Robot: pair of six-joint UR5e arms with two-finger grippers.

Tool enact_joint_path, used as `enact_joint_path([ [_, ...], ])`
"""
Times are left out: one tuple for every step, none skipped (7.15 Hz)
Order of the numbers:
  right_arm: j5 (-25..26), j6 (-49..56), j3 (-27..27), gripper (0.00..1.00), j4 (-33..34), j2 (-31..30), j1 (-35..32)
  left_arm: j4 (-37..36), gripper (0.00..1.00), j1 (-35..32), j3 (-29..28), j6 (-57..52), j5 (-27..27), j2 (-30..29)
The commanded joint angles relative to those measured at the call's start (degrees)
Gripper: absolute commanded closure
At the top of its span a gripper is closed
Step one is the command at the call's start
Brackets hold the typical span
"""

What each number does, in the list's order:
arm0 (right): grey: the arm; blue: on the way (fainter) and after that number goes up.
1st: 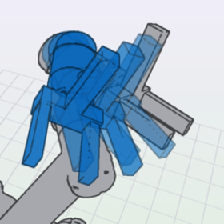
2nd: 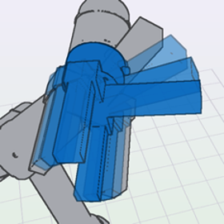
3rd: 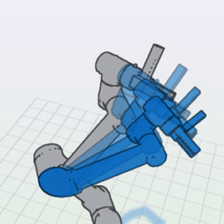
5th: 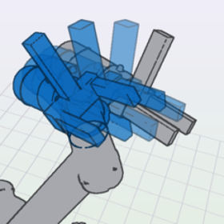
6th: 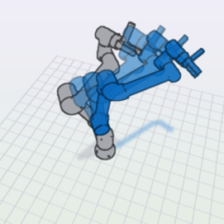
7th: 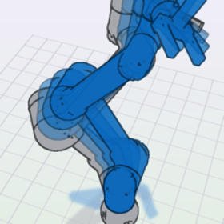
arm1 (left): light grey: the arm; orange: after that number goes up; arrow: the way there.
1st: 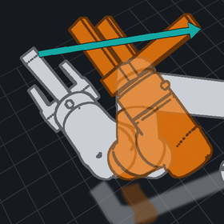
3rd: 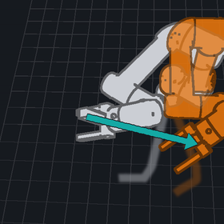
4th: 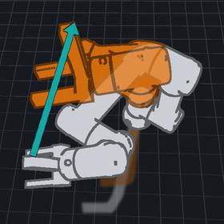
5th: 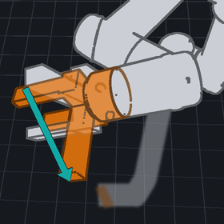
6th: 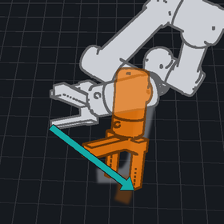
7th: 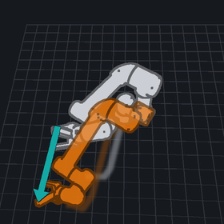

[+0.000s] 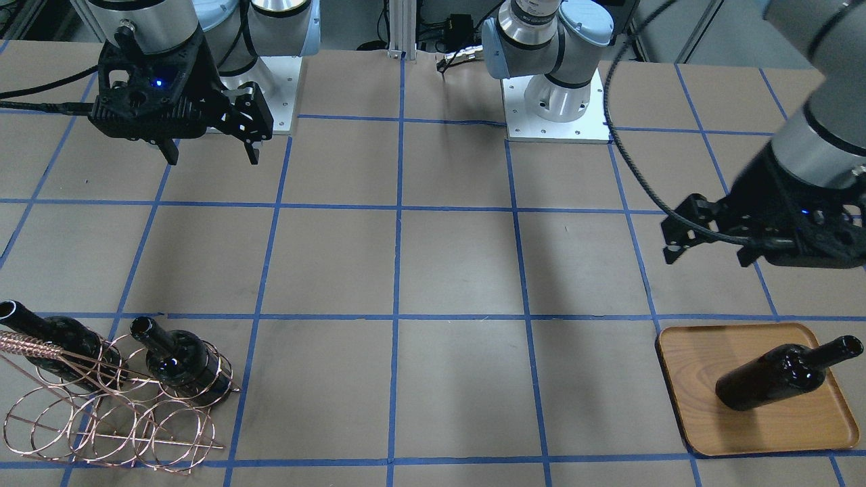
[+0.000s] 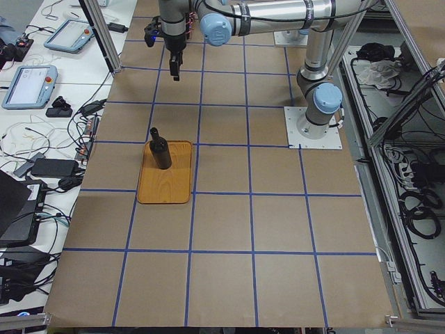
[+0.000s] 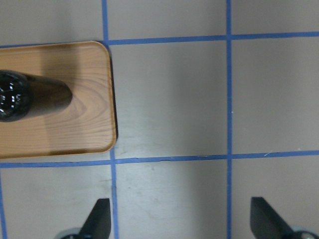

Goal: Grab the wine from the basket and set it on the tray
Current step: 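Open the left gripper and raise it away from the bottle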

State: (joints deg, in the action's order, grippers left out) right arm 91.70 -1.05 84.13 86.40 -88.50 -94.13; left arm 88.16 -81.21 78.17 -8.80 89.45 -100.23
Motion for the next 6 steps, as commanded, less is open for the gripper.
enact_joint_path([
  [0.32,0.00,0.07,0.00,0.00,0.00,0.00,-0.36,0.00,-11.03,3.47,12.81,0.81,4.24],
  [0.41,0.00,0.07,0.00,0.00,0.00,0.00,-0.36,0.00,-13.60,5.14,13.37,1.08,5.65],
  [0.32,-0.09,0.07,0.00,0.00,0.00,0.00,-0.45,0.00,-13.80,6.29,13.28,1.08,7.40],
  [0.41,-0.09,0.07,0.00,0.00,0.00,0.00,-0.36,0.00,-13.80,6.47,13.20,1.26,8.73],
  [0.41,-0.09,0.07,0.00,0.00,0.00,0.00,-0.19,0.00,-13.80,6.47,13.20,1.17,9.52],
  [0.41,-0.09,0.07,0.00,0.00,0.00,0.00,-0.53,0.00,-13.54,6.47,13.02,1.52,10.05],
])
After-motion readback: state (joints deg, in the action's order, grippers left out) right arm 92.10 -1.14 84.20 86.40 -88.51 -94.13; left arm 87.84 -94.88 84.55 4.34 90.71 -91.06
